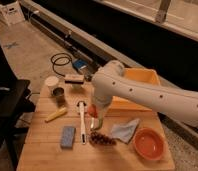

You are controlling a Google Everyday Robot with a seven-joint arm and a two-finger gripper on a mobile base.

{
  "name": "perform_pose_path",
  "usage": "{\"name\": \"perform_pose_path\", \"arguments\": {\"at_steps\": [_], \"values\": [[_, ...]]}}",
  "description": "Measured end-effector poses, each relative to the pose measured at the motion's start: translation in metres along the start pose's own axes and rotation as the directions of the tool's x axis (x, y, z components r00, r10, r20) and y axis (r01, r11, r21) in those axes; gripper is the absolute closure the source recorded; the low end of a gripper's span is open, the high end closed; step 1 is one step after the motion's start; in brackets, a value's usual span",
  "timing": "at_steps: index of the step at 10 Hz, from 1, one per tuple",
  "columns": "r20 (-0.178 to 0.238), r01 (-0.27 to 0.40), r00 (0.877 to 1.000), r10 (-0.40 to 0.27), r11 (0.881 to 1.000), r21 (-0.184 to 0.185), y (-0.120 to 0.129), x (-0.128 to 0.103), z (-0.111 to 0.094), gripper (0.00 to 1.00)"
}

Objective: Place apple in red bowl

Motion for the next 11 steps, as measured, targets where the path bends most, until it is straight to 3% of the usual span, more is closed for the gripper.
{"name": "perform_pose_path", "arguments": {"at_steps": [2, 4, 5, 7, 8, 9, 10, 11], "values": [[-0.046, -0.111, 0.993, 0.111, 0.994, 0.015, 0.024, 0.046, -0.018, 1.0], [-0.083, -0.229, 0.97, 0.23, 0.973, 0.024, 0.053, 0.09, -0.029, 1.0], [-0.096, -0.283, 0.954, 0.285, 0.959, 0.029, 0.067, 0.109, -0.033, 1.0], [-0.119, -0.4, 0.908, 0.402, 0.915, 0.039, 0.101, 0.145, -0.04, 1.0], [-0.128, -0.481, 0.867, 0.483, 0.876, 0.042, 0.126, 0.164, -0.042, 1.0], [-0.131, -0.523, 0.842, 0.524, 0.851, 0.042, 0.14, 0.172, -0.042, 1.0], [-0.131, -0.536, 0.834, 0.537, 0.843, 0.042, 0.144, 0.174, -0.042, 1.0], [-0.13, -0.533, 0.836, 0.533, 0.845, 0.042, 0.143, 0.173, -0.041, 1.0]]}}
